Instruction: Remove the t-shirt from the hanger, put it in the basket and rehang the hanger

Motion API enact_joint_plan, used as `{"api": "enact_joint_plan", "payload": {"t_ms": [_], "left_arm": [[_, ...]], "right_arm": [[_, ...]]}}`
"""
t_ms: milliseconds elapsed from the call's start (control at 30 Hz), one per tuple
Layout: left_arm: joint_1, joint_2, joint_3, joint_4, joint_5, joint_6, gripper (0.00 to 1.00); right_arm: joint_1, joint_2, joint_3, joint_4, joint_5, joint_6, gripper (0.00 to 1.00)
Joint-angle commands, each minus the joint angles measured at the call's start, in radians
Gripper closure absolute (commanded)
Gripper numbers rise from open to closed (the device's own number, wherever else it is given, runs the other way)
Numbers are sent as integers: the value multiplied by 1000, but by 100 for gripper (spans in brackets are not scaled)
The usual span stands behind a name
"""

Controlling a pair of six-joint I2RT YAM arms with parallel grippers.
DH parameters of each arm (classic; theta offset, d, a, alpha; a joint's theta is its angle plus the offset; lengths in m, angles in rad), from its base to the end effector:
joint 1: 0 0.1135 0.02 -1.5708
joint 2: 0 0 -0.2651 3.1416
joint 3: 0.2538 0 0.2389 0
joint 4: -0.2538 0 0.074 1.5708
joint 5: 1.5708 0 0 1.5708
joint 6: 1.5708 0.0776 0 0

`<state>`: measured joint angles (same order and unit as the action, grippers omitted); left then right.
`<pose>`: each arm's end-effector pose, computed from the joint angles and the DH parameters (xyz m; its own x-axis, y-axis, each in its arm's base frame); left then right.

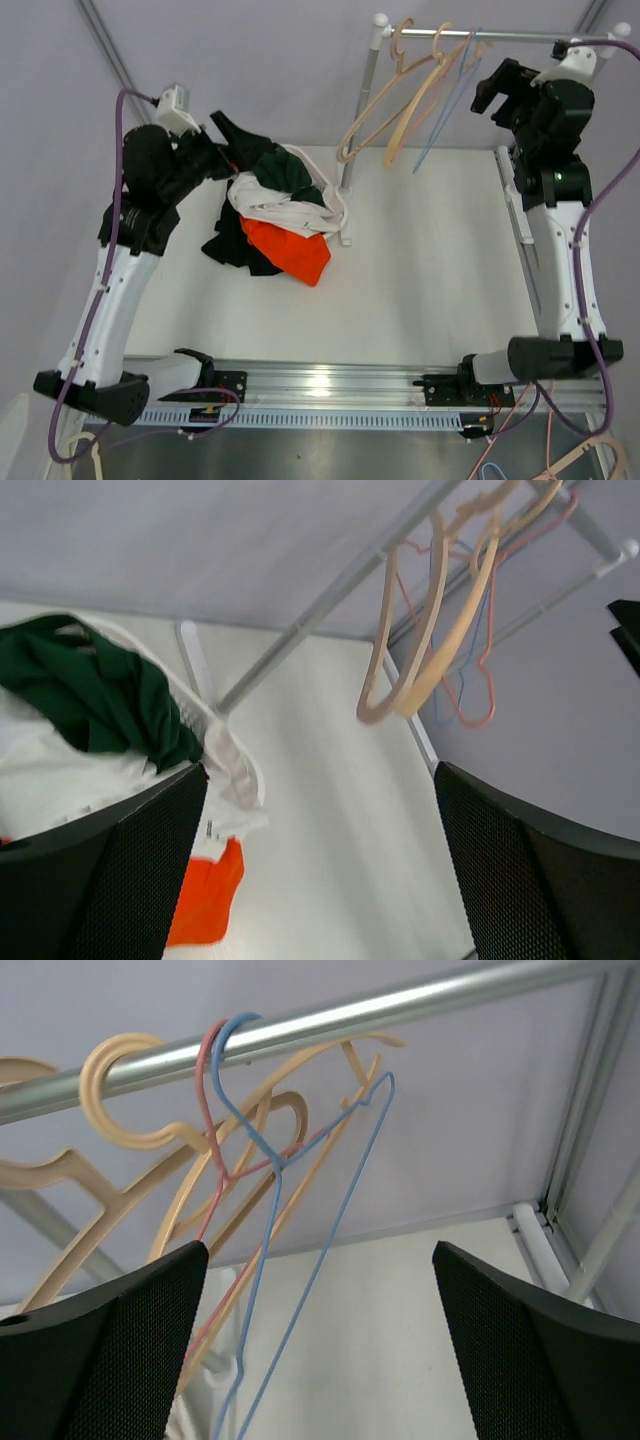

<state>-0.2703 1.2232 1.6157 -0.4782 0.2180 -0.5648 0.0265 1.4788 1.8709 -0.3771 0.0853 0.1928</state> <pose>0.2554 -0.0882 0.4938 -0.3204 -0.4535 -0.8317 0.3515 0.7584 -0.5489 0.3378 0.0023 0.5235 0.0260 0.1917 -0.9811 0.0548 0.9797 0.1928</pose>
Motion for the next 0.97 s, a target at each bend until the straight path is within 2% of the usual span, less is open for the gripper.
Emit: {"api": "enact_joint_plan", "payload": {"t_ms": [0, 33, 100, 133, 167, 233, 433, 600, 733, 933], "left_arm": [[-3, -146, -153, 45, 53, 31, 0], [-9, -190, -269, 61, 49, 31, 1], [-12, -341, -345, 98, 44, 17, 1], [-13, -388, -455, 108, 46, 13, 1], [-14, -478, -488, 112, 43, 3, 0], [-15, -559, -583, 105, 55, 0, 1], [-17, -787, -735, 20, 98, 19, 1], [-15, -944, -917, -23, 115, 20, 0], [-17, -985, -964, -80, 116, 40, 0], [-15, -1008, -944, -112, 109, 62, 1]], "right_arm": [[19, -235, -132, -17, 109, 86, 0], [21, -283, -223, -20, 111, 105, 1], [29, -413, -297, -63, 99, 135, 1], [36, -454, -371, -100, 88, 143, 1], [39, -495, -410, -115, 74, 149, 1], [41, -613, -522, -156, 62, 168, 1], [41, -883, -752, -187, -39, 249, 1], [43, -1006, -890, -209, -73, 257, 1], [41, -1039, -915, -243, -75, 241, 0], [43, -1069, -946, -250, -104, 226, 0]]}}
